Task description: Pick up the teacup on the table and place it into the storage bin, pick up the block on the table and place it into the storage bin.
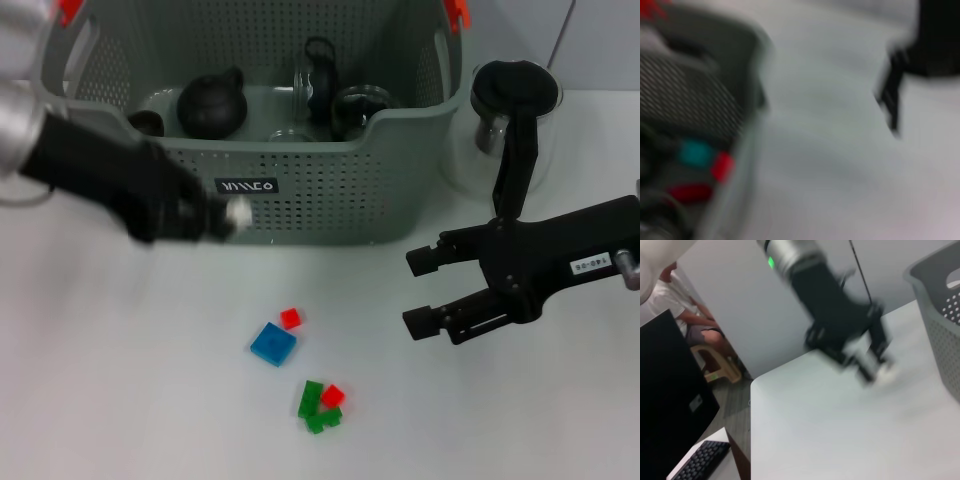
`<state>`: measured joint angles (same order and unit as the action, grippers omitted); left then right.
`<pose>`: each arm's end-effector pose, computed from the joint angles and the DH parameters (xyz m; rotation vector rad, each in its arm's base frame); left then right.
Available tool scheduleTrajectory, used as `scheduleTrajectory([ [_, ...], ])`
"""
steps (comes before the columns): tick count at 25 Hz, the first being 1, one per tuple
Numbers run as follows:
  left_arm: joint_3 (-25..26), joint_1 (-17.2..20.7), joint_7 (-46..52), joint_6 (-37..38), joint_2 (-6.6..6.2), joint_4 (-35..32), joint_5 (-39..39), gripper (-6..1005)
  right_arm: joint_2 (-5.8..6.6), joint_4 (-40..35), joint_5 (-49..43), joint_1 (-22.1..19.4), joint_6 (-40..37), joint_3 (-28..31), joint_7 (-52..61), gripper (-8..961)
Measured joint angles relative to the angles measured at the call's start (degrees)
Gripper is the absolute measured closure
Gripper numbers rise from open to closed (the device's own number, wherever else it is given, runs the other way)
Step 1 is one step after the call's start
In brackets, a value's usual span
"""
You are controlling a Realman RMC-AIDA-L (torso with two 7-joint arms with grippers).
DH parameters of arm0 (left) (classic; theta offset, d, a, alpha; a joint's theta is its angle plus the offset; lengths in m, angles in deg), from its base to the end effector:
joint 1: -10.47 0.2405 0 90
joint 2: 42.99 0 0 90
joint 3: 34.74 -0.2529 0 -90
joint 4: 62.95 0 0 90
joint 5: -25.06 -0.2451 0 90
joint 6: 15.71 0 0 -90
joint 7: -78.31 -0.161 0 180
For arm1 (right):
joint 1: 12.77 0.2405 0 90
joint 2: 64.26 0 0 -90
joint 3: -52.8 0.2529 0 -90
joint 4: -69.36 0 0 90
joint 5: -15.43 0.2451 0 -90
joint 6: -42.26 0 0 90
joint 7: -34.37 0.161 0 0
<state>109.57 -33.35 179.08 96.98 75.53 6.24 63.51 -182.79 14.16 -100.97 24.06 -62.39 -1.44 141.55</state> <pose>-0.1839 0.3853 0.0820 -2.9844 -0.4463 -0.0585 0.1740 0.3622 0.0032 2.9203 -0.6324 -0.4405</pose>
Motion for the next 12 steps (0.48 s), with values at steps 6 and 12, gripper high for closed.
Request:
scheduleTrajectory([
  [6,0.5,-3.1,12.1,-11.4,-3.85,-2.4,3.7,734,1.12,0.1,-0.1,0.5,-1.6,-0.2,-0.3,7],
  [12,-2.7,-7.6,17.4,-20.8,-6.93,-9.0,2.8,714,1.2,0.1,-0.3,0.7,-2.3,-0.9,-0.5,7],
])
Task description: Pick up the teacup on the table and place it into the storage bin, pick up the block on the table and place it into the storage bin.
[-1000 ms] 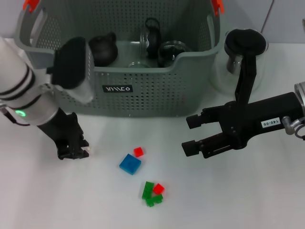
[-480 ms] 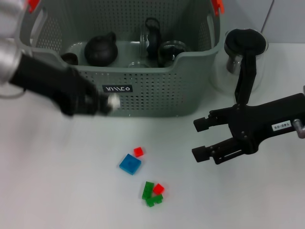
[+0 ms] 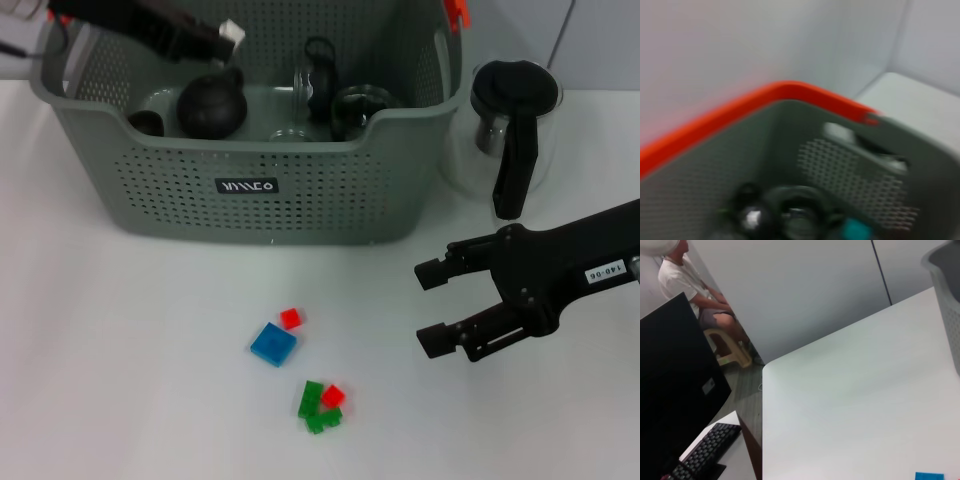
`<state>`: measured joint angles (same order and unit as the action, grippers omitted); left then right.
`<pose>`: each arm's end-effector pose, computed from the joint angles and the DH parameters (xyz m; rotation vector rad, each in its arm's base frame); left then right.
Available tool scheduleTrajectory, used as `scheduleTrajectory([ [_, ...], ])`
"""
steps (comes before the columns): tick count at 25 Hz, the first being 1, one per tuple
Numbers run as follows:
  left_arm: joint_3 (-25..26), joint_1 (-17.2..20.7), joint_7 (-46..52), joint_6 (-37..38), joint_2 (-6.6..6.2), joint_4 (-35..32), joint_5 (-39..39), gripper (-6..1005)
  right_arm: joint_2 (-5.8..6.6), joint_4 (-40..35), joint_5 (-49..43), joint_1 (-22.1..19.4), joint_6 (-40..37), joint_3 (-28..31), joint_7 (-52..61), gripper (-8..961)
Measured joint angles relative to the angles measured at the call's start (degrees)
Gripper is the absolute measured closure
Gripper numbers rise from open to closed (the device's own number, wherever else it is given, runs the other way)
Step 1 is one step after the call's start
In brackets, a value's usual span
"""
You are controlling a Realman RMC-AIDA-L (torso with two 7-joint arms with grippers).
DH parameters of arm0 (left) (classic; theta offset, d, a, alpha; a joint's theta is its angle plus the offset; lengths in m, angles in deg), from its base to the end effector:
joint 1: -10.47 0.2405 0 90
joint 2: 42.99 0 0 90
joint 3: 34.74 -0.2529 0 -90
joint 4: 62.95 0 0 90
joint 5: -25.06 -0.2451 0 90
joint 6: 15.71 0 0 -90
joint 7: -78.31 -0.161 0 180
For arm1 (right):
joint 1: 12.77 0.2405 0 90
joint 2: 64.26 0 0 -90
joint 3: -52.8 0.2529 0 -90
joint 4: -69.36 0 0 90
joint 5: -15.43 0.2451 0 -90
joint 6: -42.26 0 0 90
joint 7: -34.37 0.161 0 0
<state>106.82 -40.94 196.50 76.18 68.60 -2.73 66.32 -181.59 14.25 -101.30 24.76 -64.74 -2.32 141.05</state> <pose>-0.1512 0.4703 0.1115 -2.6306 -0.6898 -0.1599 0.1732 0.3593 0.0085 2.9018 -0.5817 -0.3858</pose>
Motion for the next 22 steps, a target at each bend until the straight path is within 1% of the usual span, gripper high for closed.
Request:
scheduleTrajectory([
  [3,-3.6,-2.0,3.5,-7.7,-0.62,-3.2,-2.6,705,0.04,0.0,-0.3,0.0,-0.3,-0.3,0.0,7],
  [5,-6.0,-3.1,5.1,-11.8,-0.72,-5.5,-4.3,698,-0.04,0.0,-0.8,0.0,-0.5,-0.4,0.0,6],
  [7,-8.3,-4.0,5.8,-14.8,-0.64,-7.6,-5.5,691,-0.3,0.0,-1.6,0.1,-0.6,-0.4,0.0,6],
  [9,-10.3,-4.5,6.5,-16.9,-0.23,-8.6,-6.4,685,-0.57,0.0,-2.4,0.4,-0.6,-0.4,0.0,6],
  [12,-12.6,-4.6,7.3,-18.1,0.43,-8.5,-7.7,675,-0.98,0.0,-3.3,0.8,-0.6,-0.4,0.2,7],
  [14,-13.4,-4.7,7.6,-18.3,0.64,-8.5,-8.6,668,-1.16,0.0,-3.6,1.2,-0.6,-0.4,0.3,7],
  [19,-13.2,-4.6,7.7,-19.1,1.14,-8.3,-9.3,652,-1.38,0.0,-3.8,1.6,-0.2,-0.6,0.3,7],
  [22,-13.1,-4.5,7.7,-19.0,1.16,-8.2,-9.2,642,-1.42,0.0,-3.8,1.6,-0.2,-0.6,0.2,7],
])
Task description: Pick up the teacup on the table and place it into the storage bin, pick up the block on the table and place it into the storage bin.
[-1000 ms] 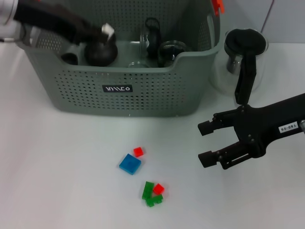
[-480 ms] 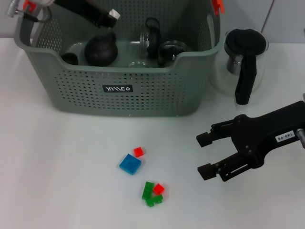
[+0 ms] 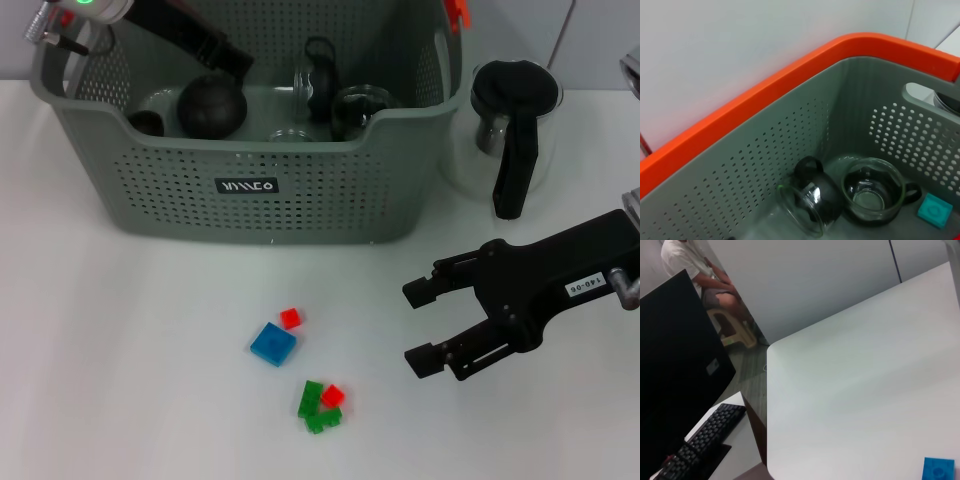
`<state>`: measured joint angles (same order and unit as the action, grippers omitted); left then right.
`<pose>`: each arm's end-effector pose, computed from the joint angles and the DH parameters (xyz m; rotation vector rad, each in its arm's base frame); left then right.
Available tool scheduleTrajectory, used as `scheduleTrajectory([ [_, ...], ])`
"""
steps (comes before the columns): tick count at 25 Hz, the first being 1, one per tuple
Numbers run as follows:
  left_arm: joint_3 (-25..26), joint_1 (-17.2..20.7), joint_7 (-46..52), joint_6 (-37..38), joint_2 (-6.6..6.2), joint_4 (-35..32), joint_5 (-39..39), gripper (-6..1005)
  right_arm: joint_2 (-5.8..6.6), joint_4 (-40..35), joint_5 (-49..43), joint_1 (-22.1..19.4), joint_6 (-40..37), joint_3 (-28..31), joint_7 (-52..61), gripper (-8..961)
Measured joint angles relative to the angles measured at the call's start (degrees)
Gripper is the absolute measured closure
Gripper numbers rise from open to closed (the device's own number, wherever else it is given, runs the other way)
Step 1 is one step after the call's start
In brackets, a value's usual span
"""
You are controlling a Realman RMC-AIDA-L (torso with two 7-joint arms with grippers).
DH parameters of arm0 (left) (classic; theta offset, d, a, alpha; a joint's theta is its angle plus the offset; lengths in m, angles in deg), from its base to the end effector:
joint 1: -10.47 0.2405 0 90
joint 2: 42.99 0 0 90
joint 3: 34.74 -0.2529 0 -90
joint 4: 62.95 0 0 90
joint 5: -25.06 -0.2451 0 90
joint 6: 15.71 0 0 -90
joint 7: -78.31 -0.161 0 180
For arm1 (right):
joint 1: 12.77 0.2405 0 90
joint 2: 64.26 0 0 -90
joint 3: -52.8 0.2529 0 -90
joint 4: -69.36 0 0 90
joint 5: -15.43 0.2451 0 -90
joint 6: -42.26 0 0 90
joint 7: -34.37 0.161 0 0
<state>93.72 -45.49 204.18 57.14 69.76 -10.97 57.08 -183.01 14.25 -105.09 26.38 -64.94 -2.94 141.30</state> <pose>-0.1435 0.5132 0.0605 -2.4762 -0.6651 0.1046 0.1678 0.3578 -0.0044 2.8873 -0.5600 -0.2953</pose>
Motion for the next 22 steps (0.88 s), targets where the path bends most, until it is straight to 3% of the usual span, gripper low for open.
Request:
scheduleTrajectory([
  [3,0.0,0.1,-0.1,0.3,0.04,0.5,-0.2,632,-0.03,0.0,0.0,0.0,0.1,-0.1,-0.2,7],
  [6,-0.2,1.1,-0.5,2.6,0.65,4.3,0.1,484,-0.02,0.0,0.0,0.0,0.2,-0.2,-0.3,7],
  [14,0.3,8.8,-0.2,24.8,5.45,32.2,5.6,184,0.34,0.5,0.3,0.0,1.2,0.7,-1.3,6],
  [22,-0.4,16.7,1.3,39.6,9.08,41.9,8.4,122,1.02,2.2,0.1,-0.4,2.7,0.8,-1.6,6],
])
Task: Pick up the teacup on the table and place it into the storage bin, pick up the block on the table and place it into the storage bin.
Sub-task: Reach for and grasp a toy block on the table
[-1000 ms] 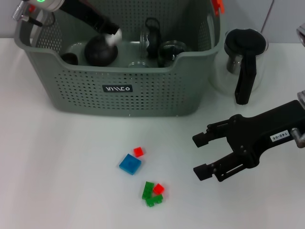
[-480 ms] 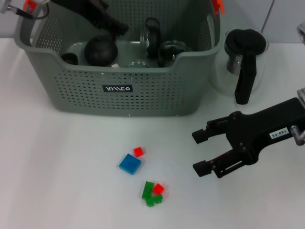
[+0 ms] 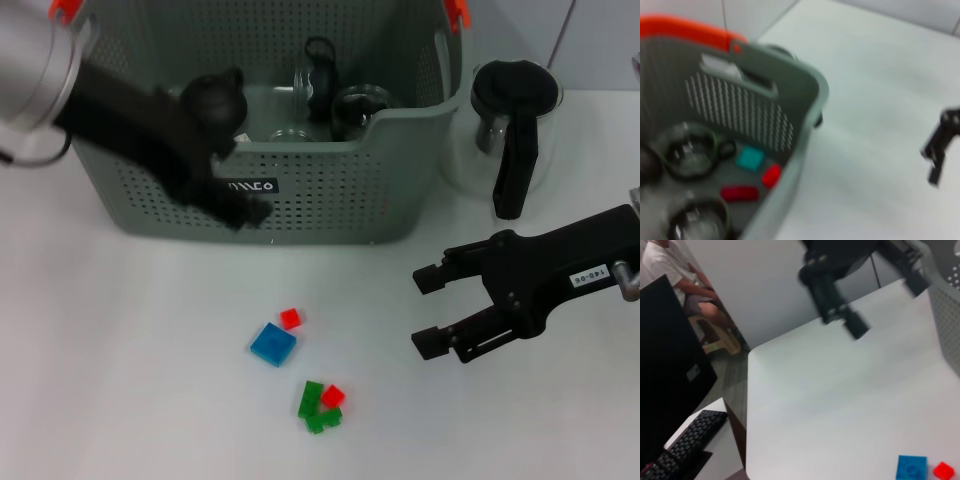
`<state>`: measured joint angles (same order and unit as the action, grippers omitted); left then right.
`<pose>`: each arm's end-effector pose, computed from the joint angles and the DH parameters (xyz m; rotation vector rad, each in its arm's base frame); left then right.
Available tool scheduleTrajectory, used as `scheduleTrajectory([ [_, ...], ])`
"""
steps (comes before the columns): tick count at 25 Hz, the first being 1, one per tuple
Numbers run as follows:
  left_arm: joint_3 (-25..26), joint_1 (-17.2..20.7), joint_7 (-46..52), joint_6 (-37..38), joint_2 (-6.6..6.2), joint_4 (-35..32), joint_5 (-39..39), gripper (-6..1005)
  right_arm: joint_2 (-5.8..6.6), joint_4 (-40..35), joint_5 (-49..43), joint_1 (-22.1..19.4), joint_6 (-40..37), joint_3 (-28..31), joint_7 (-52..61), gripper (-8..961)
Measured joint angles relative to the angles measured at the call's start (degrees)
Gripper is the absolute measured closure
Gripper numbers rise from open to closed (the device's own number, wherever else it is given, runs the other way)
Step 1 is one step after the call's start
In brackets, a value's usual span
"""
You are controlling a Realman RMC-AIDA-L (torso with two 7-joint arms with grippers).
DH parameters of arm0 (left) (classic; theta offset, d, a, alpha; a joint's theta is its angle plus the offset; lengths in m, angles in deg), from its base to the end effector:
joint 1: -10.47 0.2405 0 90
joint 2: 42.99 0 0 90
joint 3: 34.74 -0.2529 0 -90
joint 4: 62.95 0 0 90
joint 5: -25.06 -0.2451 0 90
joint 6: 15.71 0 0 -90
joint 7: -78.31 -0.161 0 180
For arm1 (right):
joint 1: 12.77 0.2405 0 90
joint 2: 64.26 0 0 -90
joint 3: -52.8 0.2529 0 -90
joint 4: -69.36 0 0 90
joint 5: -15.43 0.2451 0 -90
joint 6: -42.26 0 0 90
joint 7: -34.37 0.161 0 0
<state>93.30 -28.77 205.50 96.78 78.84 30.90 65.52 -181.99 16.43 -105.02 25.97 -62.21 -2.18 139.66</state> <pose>-0.1169 0.3662 0.0893 -2.8092 -0.5729 0.1204 0.1799 0.3649 -0.0025 2.9287 -0.5952 -0.3160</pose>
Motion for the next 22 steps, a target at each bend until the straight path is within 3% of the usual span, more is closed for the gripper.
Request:
scheduleTrajectory([
  [9,-3.2,3.7,2.7,-0.3,2.22,-0.7,-4.1,99,0.5,0.1,-0.1,0.1,0.6,0.1,0.4,6],
  [22,-10.0,3.2,13.9,-4.8,2.45,-8.9,-4.5,99,1.84,-0.2,-2.4,1.2,-0.3,-2.0,-0.8,7],
])
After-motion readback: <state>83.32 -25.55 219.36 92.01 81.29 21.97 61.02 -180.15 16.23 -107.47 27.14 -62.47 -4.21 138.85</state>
